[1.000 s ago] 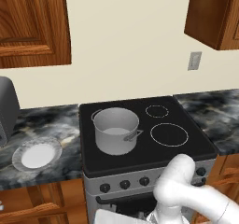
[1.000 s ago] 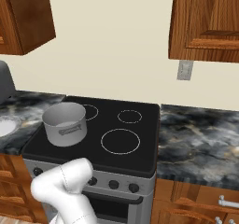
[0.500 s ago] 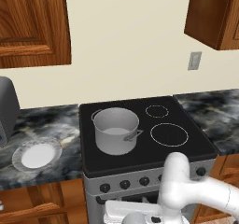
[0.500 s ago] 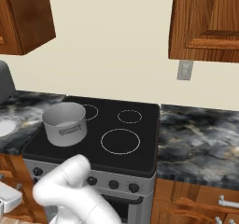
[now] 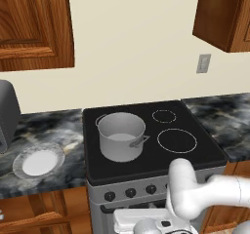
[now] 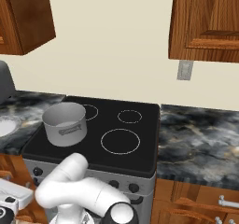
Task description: Retrieve the frozen meat and place it in the pot on a burner. Then turn the burner on.
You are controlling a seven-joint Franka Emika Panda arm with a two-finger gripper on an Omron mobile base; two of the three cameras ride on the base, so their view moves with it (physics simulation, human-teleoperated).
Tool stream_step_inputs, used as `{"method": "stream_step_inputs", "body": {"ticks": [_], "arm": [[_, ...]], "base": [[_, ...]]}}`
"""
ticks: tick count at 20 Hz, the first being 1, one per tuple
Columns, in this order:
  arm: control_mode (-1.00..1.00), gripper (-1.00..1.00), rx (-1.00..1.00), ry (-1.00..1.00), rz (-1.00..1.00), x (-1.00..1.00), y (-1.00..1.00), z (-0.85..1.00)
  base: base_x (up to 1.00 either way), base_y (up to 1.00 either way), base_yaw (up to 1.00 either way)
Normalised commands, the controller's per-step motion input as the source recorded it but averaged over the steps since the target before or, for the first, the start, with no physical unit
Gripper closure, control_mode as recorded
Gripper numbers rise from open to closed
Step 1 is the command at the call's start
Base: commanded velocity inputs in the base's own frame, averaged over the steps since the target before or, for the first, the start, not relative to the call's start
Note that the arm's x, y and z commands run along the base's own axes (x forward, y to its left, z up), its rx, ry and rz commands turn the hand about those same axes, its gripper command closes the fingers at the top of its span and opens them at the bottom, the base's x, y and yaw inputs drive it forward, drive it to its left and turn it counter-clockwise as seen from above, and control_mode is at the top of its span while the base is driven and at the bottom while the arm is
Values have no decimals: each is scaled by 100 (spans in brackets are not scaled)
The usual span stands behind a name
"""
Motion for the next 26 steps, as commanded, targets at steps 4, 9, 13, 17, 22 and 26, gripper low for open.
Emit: {"method": "stream_step_inputs", "body": {"ticks": [4, 9, 13, 17, 22, 26], "arm": [[-100, -100, -1, 0, 9, 0, 23, -30], [-100, -100, -2, 0, 1, 0, 23, -16], [-100, -100, 0, 2, 0, 5, 9, 0], [-100, -100, 0, 0, 0, 7, 9, -8], [-100, -100, 0, 0, 0, 6, 12, -17], [-100, -100, 0, 0, 0, 4, 0, -3]], "base": [[0, 0, 0], [0, 0, 0], [0, 0, 0], [0, 0, 0], [0, 0, 0], [0, 0, 0]]}}
